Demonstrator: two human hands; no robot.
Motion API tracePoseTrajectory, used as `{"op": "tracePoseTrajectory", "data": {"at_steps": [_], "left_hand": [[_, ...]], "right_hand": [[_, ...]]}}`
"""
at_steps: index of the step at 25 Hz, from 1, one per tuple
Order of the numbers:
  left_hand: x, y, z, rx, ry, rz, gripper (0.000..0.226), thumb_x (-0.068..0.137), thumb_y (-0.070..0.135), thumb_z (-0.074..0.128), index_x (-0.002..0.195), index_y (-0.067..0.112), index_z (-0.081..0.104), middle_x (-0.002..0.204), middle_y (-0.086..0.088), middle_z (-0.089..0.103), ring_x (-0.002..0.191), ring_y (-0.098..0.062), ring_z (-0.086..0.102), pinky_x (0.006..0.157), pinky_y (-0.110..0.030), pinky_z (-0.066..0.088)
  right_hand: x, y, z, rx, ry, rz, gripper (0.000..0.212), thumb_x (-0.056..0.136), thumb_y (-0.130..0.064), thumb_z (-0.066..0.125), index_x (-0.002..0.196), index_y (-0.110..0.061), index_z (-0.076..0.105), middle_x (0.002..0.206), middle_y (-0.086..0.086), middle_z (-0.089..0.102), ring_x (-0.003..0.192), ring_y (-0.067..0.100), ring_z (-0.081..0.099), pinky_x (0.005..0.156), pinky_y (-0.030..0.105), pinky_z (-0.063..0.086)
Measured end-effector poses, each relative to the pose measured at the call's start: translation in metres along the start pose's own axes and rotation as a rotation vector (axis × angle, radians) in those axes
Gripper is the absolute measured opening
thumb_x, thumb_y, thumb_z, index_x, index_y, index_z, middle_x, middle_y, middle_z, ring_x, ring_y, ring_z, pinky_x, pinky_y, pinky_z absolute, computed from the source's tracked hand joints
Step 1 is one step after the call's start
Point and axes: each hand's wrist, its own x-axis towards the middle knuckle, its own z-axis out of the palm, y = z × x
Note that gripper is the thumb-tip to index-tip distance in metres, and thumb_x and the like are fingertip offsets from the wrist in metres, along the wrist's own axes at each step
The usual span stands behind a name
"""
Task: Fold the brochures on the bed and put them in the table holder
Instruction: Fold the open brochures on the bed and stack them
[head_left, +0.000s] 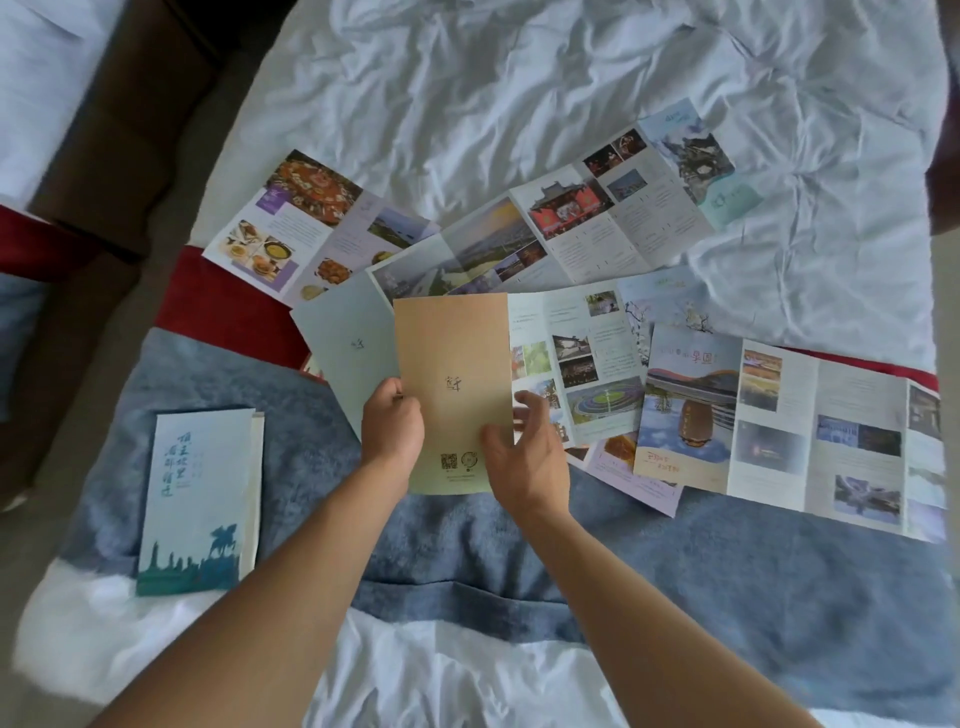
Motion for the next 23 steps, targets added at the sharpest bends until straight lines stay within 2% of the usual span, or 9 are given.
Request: {"op": "tracePoseTrajectory", "data": {"at_steps": [3, 7, 9, 12, 14, 18, 20, 23], "left_hand": [[-0.014, -0.003, -0.002, -0.062, 0.061, -0.024, 0.022, 0.074, 0.002, 0.036, 0.075, 0.011, 0.056, 0.072, -0.005, 0.060, 0.064, -0.024, 0.051, 0.062, -0.031, 0.040], [-0.028, -0.005, 0.000, -0.009, 0.113, -0.047, 0.019, 0.080, 0.004, 0.037, 0.075, 0.010, 0.054, 0.069, -0.001, 0.059, 0.061, -0.023, 0.051, 0.057, -0.028, 0.038], [-0.034, -0.007, 0.011, 0.049, 0.054, -0.046, 0.019, 0.085, 0.004, 0.038, 0.080, 0.013, 0.054, 0.077, -0.002, 0.062, 0.066, -0.022, 0.056, 0.057, -0.028, 0.039], [-0.039, -0.015, 0.033, 0.155, -0.020, -0.016, 0.012, 0.088, 0.010, 0.043, 0.084, 0.017, 0.052, 0.081, -0.002, 0.061, 0.067, -0.020, 0.055, 0.055, -0.029, 0.037], [-0.040, -0.024, 0.044, 0.228, -0.055, 0.012, 0.008, 0.088, 0.013, 0.048, 0.088, 0.017, 0.055, 0.081, 0.000, 0.062, 0.069, -0.019, 0.058, 0.055, -0.029, 0.038], [-0.040, -0.037, 0.059, 0.239, -0.128, 0.061, 0.013, 0.088, 0.015, 0.058, 0.093, 0.027, 0.059, 0.091, 0.010, 0.067, 0.080, -0.008, 0.062, 0.057, -0.023, 0.042], [-0.035, -0.044, 0.067, 0.235, -0.184, 0.079, 0.019, 0.088, 0.015, 0.059, 0.098, 0.031, 0.059, 0.105, 0.010, 0.064, 0.089, -0.006, 0.062, 0.064, -0.021, 0.046], [-0.022, -0.048, 0.081, 0.285, -0.200, 0.044, 0.039, 0.089, 0.023, 0.061, 0.127, 0.027, 0.054, 0.127, 0.009, 0.050, 0.107, -0.013, 0.056, 0.084, -0.029, 0.046]], "right_hand": [[-0.015, 0.008, -0.008, 0.003, -0.004, -0.008, 0.064, 0.084, -0.061, 0.055, 0.136, -0.029, 0.038, 0.119, -0.014, 0.053, 0.102, 0.007, 0.053, 0.077, 0.035, 0.046], [-0.021, 0.012, -0.018, 0.157, -0.169, 0.078, 0.080, 0.080, -0.067, 0.054, 0.147, -0.030, 0.033, 0.114, -0.008, 0.065, 0.092, 0.009, 0.066, 0.078, 0.038, 0.057], [-0.027, 0.014, -0.016, 0.145, -0.143, 0.075, 0.070, 0.081, -0.061, 0.055, 0.141, -0.030, 0.039, 0.103, -0.009, 0.067, 0.083, 0.007, 0.065, 0.072, 0.036, 0.056], [-0.027, 0.021, -0.017, 0.111, -0.035, 0.145, 0.051, 0.088, -0.037, 0.056, 0.136, -0.027, 0.043, 0.098, -0.006, 0.064, 0.074, 0.010, 0.059, 0.062, 0.032, 0.049], [-0.020, 0.032, -0.024, 0.064, 0.009, 0.183, 0.048, 0.089, -0.025, 0.051, 0.136, -0.028, 0.041, 0.097, -0.002, 0.064, 0.073, 0.015, 0.060, 0.061, 0.035, 0.051], [-0.004, 0.053, -0.038, -0.021, 0.054, 0.172, 0.051, 0.090, -0.017, 0.047, 0.139, -0.026, 0.039, 0.094, 0.001, 0.065, 0.073, 0.020, 0.062, 0.061, 0.041, 0.056], [0.005, 0.060, -0.042, -0.046, 0.072, 0.162, 0.053, 0.090, -0.015, 0.046, 0.142, -0.026, 0.038, 0.099, 0.003, 0.067, 0.079, 0.025, 0.064, 0.065, 0.045, 0.058], [0.024, 0.072, -0.041, -0.072, 0.095, 0.158, 0.055, 0.089, -0.011, 0.045, 0.142, -0.026, 0.039, 0.108, 0.006, 0.067, 0.087, 0.028, 0.064, 0.069, 0.046, 0.058]]}}
